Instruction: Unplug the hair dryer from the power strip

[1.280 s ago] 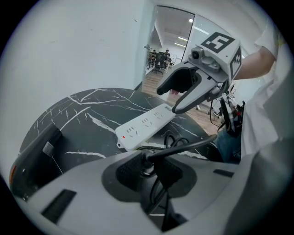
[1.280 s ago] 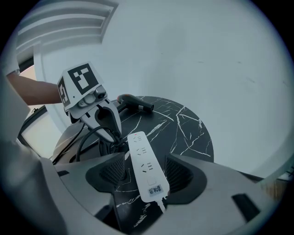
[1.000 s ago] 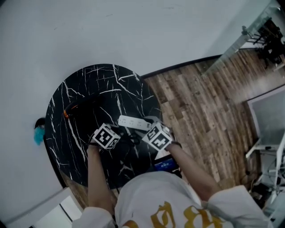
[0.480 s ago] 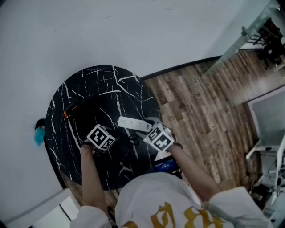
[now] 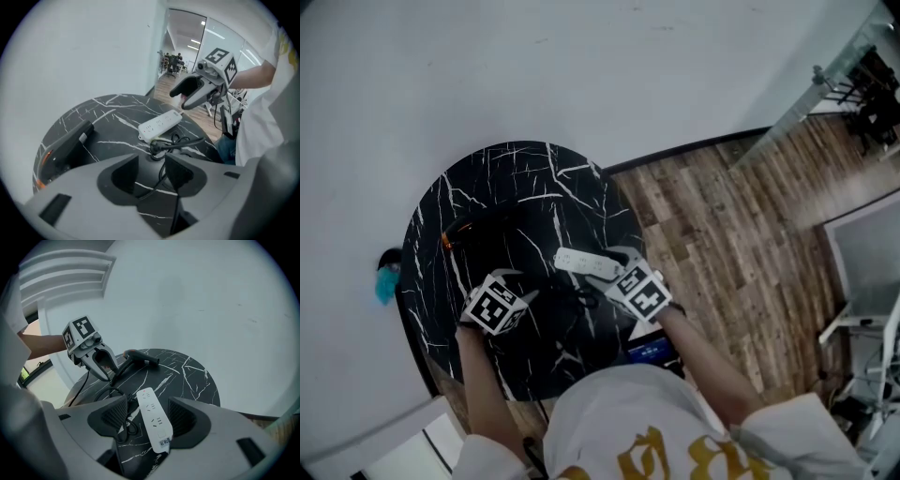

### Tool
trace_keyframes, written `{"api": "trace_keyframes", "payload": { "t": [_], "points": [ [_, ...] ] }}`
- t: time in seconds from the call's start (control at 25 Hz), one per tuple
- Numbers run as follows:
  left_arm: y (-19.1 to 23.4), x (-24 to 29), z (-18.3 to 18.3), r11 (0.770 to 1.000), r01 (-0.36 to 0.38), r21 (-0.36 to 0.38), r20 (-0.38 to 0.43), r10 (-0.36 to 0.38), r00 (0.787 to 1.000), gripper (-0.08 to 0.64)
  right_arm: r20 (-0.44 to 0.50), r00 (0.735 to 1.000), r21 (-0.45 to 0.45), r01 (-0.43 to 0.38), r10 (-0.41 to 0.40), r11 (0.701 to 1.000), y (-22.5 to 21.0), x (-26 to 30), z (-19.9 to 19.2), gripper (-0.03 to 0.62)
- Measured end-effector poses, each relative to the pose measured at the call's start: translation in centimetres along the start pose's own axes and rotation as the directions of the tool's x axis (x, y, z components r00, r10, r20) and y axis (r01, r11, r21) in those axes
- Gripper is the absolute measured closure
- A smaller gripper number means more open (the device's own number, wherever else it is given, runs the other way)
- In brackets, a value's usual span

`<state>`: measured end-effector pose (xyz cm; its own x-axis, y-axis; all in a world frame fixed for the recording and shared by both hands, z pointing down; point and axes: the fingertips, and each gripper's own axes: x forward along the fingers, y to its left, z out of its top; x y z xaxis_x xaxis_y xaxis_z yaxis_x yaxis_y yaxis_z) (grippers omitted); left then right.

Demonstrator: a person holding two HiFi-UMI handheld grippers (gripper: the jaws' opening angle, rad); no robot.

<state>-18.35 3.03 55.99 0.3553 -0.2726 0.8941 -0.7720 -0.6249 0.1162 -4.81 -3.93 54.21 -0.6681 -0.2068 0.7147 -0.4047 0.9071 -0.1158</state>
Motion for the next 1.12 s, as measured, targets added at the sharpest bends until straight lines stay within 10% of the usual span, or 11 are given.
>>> {"api": "trace_keyframes", "payload": {
  "t": [0.24, 0.36, 0.52, 0.68, 1.12],
  "points": [
    [0.9, -4.8, 5.0, 0.983, -0.099, -0.155, 0.275, 0.139, 0.951, 0.511, 0.132, 0.991, 0.086, -0.016, 0.005, 0.996, 0.3, -1.0, 3.6, 0.325],
    [0.1, -6.4, 7.5, 0.975, -0.113, -0.189, 0.407, 0.182, 0.895, 0.56, 0.226, 0.974, 0.132, -0.004, -0.026, 0.991, 1.0, -2.2, 5.6, 0.347],
    [-0.2, -8.3, 9.1, 0.939, -0.18, -0.294, 0.52, 0.315, 0.794, 0.56, 0.262, 0.953, 0.103, 0.131, -0.154, 0.986, 0.6, -4.2, 6.5, 0.571],
    [-0.6, -9.7, 9.9, 0.894, -0.321, -0.313, 0.572, 0.447, 0.687, 0.56, 0.287, 0.933, 0.093, 0.2, -0.219, 0.975, 0.7, -5.7, 6.9, 0.592],
    [-2.7, -10.8, 9.1, 0.86, -0.276, -0.429, 0.588, 0.498, 0.638, 0.56, 0.349, 0.892, 0.092, 0.272, -0.286, 0.958, 2.8, -8.1, 7.0, 0.594]
  ]
}}
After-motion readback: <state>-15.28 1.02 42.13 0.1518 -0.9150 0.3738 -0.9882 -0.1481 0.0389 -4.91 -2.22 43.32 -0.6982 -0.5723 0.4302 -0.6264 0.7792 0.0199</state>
